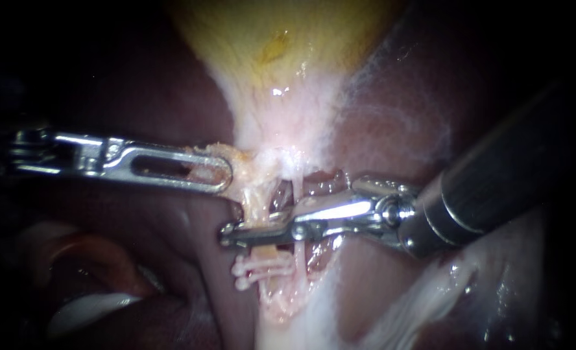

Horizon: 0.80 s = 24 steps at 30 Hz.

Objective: Going back third clip left tube

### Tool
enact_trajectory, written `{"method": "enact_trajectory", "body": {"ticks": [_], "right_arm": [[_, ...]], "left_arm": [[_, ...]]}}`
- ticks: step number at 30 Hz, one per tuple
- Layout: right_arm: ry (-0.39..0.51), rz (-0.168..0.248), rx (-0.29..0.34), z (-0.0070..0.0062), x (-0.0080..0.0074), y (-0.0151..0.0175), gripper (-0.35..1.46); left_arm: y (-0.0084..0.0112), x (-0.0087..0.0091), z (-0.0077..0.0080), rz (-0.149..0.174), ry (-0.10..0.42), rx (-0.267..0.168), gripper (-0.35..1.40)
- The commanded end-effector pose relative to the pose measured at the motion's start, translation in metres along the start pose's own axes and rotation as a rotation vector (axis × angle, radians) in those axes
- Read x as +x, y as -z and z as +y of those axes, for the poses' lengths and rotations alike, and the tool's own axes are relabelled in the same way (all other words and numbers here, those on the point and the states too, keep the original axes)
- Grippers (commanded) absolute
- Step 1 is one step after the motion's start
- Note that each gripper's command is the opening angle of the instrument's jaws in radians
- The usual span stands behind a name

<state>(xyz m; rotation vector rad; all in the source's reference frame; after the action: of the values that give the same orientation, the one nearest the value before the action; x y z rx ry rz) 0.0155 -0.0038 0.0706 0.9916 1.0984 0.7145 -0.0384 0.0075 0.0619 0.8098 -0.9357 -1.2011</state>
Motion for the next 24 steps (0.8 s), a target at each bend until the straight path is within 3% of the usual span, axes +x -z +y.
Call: {"method": "enact_trajectory", "body": {"ticks": [1, 4, 5, 7, 9, 18, 24], "right_arm": [[0.010, -0.001, -0.001, 0.0000, 0.0000, 0.0001, -0.35], [0.123, -0.007, 0.000, 0.0000, -0.0001, 0.0000, -0.34], [0.213, 0.000, -0.021, -0.0001, -0.0002, -0.0001, -0.11], [0.302, 0.003, -0.041, -0.0002, -0.0003, -0.0002, 0.23], [0.347, -0.002, -0.045, -0.0002, -0.0001, -0.0003, 0.41], [0.451, 0.013, -0.107, -0.0004, -0.0003, 0.0007, 0.50], [0.484, 0.010, -0.105, -0.0009, -0.0001, 0.0032, 0.50]], "left_arm": [[0.0000, 0.0000, 0.0000, 0.000, 0.000, 0.000, -0.35], [0.0000, 0.0000, 0.0000, 0.000, 0.000, 0.000, -0.35], [0.0000, 0.0000, 0.0000, 0.000, 0.000, 0.000, -0.35], [0.0000, 0.0000, 0.0000, 0.000, 0.000, 0.000, -0.35], [0.0000, 0.0000, 0.0000, 0.000, 0.000, 0.000, -0.35], [0.0001, 0.0001, 0.0000, 0.000, 0.000, 0.000, -0.35], [0.0002, 0.0001, 0.0000, 0.000, -0.001, 0.000, -0.35]]}}
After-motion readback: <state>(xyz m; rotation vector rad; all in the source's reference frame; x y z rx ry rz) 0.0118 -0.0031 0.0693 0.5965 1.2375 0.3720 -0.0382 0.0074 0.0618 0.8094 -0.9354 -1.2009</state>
